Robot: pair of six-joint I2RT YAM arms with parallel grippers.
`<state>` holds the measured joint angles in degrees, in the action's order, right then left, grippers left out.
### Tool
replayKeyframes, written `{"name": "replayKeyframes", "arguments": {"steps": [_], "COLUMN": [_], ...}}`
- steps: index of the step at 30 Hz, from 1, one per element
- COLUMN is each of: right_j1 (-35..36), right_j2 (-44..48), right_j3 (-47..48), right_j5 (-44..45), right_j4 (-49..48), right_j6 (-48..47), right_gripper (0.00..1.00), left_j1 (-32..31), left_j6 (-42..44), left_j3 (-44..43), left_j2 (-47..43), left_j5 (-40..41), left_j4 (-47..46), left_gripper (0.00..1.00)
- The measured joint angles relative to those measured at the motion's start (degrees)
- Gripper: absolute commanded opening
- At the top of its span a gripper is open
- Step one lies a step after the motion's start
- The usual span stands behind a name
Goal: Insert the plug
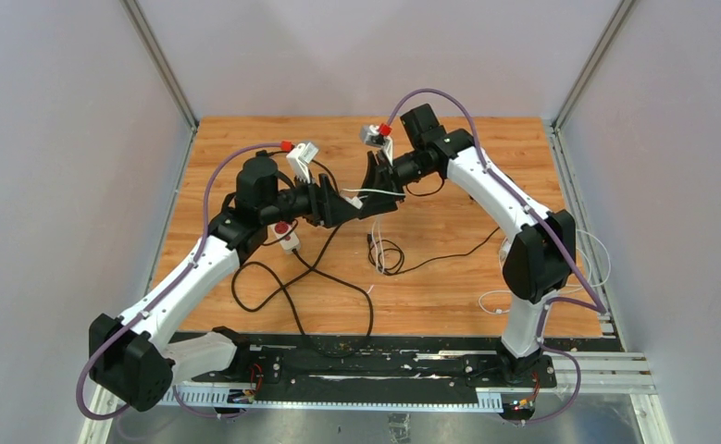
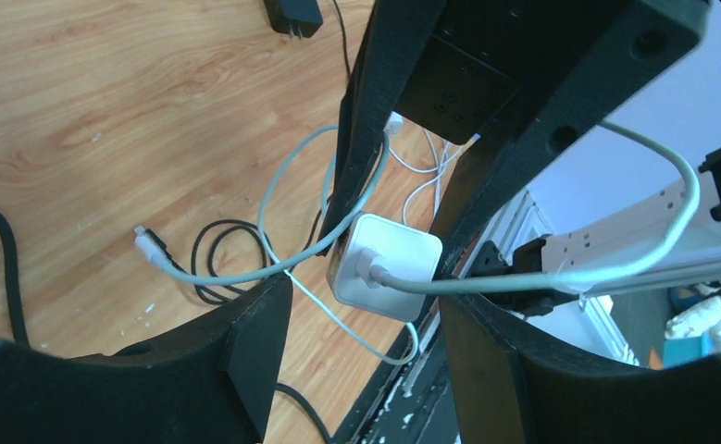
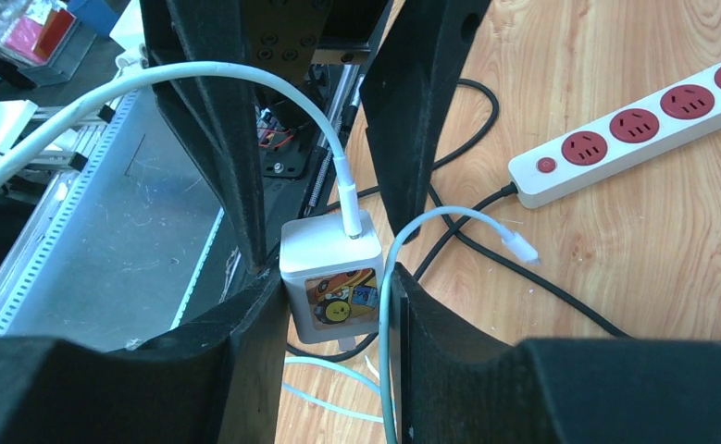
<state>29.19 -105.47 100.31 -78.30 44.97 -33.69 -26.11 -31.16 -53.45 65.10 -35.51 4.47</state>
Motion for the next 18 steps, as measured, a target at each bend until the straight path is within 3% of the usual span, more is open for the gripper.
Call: {"name": "replayKeyframes", "arguments": {"steps": [5,12,18], "right_j1": [1.5,4.2,4.3], "right_j2": [0.9,5.5,8.7], "right_j3": [0.0,-6.9,-11.5], "right_j5": [4.1,14.5,18.1], "right_j4": [-0.9,-13.1,-21.6], "right_j6": [-0.3,4.5,7.3], "right_gripper": [0.00,0.00,0.00], "left_j1": [-0.6,-0.8,-0.8], "left_j6": [-3.2,-11.2,-16.9], "left_j3": [-0.2,-0.1,0.3], "left_j2": [-0.6,-1.9,-2.4], "left_j5": [3.1,9.1,12.8], "left_j4": [2.1,5.3,4.2], "left_gripper": [0.62,0.59,0.56]}}
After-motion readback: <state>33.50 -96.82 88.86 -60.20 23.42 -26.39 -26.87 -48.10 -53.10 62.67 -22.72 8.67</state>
